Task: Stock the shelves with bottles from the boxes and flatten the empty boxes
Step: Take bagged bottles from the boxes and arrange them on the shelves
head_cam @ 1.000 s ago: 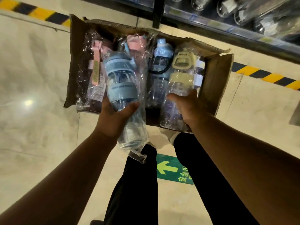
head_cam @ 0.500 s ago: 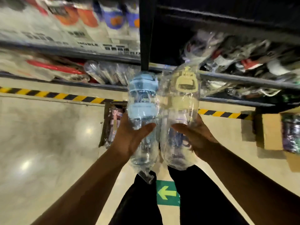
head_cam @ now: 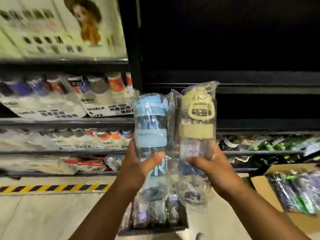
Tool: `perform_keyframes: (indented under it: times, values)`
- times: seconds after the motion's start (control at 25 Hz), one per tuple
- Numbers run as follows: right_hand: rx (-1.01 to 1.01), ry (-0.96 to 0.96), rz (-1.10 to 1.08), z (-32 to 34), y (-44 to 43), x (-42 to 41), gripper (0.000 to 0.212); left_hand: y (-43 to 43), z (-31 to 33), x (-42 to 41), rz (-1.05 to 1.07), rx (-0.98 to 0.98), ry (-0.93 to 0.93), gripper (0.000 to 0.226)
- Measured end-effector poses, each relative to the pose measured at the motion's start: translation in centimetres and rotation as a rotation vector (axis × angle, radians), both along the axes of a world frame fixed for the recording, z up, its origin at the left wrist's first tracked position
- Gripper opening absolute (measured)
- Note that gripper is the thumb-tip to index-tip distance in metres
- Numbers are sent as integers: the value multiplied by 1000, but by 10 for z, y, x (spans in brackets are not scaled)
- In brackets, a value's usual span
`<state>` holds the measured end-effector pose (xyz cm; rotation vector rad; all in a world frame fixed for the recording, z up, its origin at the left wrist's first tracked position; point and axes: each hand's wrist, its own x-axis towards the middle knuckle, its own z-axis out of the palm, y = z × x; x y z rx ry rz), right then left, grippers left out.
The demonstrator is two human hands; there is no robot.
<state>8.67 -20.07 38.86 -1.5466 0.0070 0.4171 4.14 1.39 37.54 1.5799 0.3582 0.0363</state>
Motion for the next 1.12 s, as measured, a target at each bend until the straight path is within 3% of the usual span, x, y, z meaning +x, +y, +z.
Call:
perform_keyframes:
  times: [0.08, 0.24, 0.4, 0.52, 0.72, 0.88, 1.12]
  values:
    - [7, -91, -3, 31, -16, 7, 55, -14, 33, 8, -17, 1, -74, 58]
    - [35, -218, -1, 75, -46, 29, 60, -44, 85, 19, -19, -6, -159, 72]
    - [51, -289, 25, 110, -83, 56, 60, -84, 127, 40, 3, 25, -197, 55]
    - [53, -297, 72, 128, -114, 78, 67, -115, 144, 65, 67, 38, -225, 57]
    - [104, -254, 102, 130, -137, 107, 62, -127, 142, 107, 114, 74, -242, 60]
    - [137, -199, 71, 117, -129, 123, 51, -105, 130, 155, 176, 118, -231, 74]
    - [124, -168, 3, 99, -101, 145, 66, -48, 111, 232, 224, 165, -223, 99]
